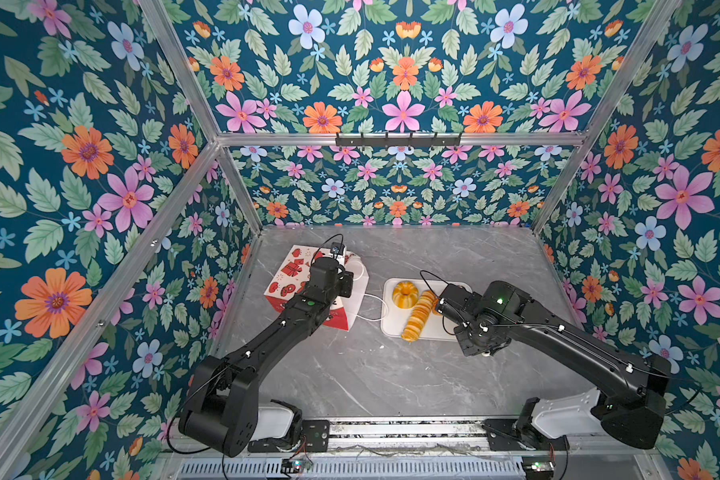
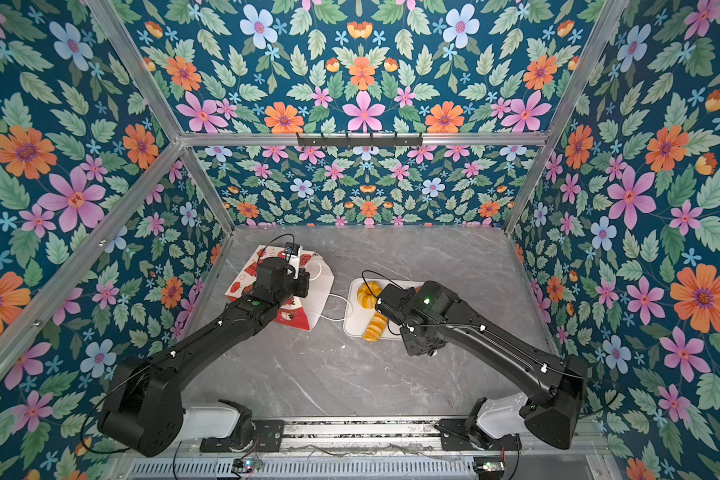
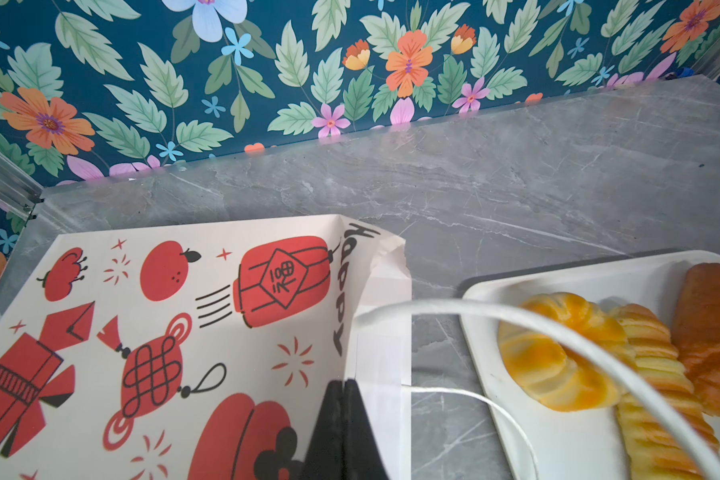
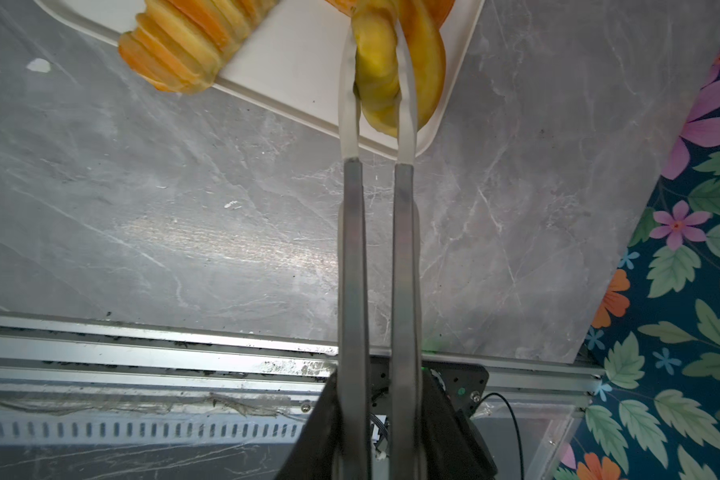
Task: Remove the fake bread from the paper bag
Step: 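Move the tongs back over the tray toward the bag, then insert the tongs held by the right gripper into the bag opening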
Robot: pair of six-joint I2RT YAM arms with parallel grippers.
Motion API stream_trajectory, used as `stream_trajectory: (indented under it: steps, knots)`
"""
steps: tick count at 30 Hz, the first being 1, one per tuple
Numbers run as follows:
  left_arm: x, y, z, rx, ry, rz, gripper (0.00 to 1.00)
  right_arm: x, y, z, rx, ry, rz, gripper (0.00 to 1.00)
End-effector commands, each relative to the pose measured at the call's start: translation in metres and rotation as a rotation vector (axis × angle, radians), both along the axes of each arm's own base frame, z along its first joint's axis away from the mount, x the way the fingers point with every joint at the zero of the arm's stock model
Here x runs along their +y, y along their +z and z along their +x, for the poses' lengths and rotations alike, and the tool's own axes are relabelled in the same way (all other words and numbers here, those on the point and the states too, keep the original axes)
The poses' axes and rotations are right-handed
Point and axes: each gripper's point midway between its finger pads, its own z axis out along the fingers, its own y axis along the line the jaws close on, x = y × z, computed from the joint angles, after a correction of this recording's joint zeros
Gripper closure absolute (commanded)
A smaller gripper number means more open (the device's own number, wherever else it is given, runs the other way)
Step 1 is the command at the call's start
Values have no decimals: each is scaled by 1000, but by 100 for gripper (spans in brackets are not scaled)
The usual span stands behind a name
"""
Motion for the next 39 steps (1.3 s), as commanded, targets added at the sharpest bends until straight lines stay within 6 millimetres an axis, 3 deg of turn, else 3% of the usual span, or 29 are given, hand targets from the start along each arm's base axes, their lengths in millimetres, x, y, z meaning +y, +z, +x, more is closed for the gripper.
stream_trajectory:
  steps: [1,11,23,33,39]
  knots:
    - [-1,7,3,-32,2,-23,97,14,-3,0,18,9,61,71]
    - [1,7,1,-35,0,-29,97,41,-22,2,44,20,165,66]
    - [0,10,-1,-39,-9,-36,97,54,-35,3,53,18,223,63]
    - [1,12,-1,-42,-5,-35,97,60,-12,13,-74,19,349,64]
    - [2,12,-1,-39,-1,-31,97,66,-31,-1,5,5,392,69]
